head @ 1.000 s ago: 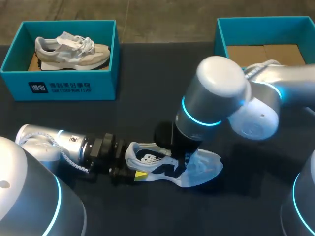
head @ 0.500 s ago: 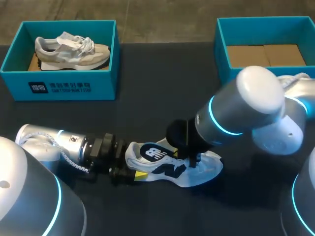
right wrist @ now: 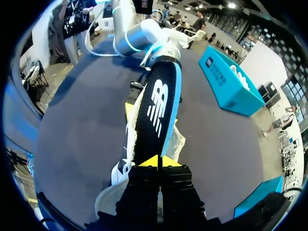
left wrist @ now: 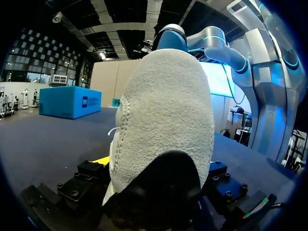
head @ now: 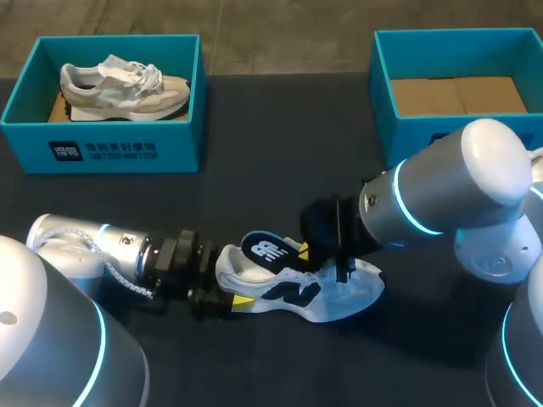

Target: Take the shoe out of the shoebox, open the shoe tongue, remove and reinsert the insole, then place the shoe into the shoebox

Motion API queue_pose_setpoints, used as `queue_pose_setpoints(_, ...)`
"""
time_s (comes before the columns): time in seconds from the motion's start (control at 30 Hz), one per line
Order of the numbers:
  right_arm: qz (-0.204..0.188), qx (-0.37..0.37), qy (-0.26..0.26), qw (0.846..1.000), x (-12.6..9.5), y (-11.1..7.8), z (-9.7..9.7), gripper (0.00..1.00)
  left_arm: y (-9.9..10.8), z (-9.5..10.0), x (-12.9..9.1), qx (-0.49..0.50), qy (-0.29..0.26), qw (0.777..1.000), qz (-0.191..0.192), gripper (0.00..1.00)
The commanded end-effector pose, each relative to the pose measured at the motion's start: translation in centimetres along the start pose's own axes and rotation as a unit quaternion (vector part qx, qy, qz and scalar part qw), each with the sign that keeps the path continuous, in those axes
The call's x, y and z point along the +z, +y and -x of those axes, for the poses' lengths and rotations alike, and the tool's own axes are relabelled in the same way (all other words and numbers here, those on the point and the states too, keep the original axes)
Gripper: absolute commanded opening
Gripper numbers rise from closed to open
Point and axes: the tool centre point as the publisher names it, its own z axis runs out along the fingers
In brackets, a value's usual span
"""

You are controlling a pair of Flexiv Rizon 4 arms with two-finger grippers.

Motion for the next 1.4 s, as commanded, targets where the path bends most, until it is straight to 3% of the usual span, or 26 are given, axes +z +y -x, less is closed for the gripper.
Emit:
queue_pose_setpoints(0.03,0.005,-0.005,0.009,1.000,0.3,0.3,0.6,0.00,0.1,0.0,0.0,-0.001,-0.001,1.000,0.001,0.00)
queue_pose_setpoints(0.43,0.009,-0.030,0.048,0.998,2.0,2.0,1.7,0.00,0.1,0.0,0.0,-0.001,-0.001,1.000,0.001,0.00)
queue_pose_setpoints(0.53,0.012,-0.029,0.062,0.998,2.5,1.9,1.6,0.25,0.1,0.0,0.0,-0.001,-0.001,1.000,0.001,0.00)
queue_pose_setpoints(0.9,0.001,-0.020,0.105,0.994,2.6,2.1,1.2,0.45,0.1,0.0,0.0,-0.001,-0.001,1.000,0.001,0.00)
queue_pose_setpoints(1.4,-0.007,-0.013,0.176,0.984,1.8,4.7,2.4,0.45,0.1,0.0,0.0,-0.001,-0.001,1.000,0.001,0.00)
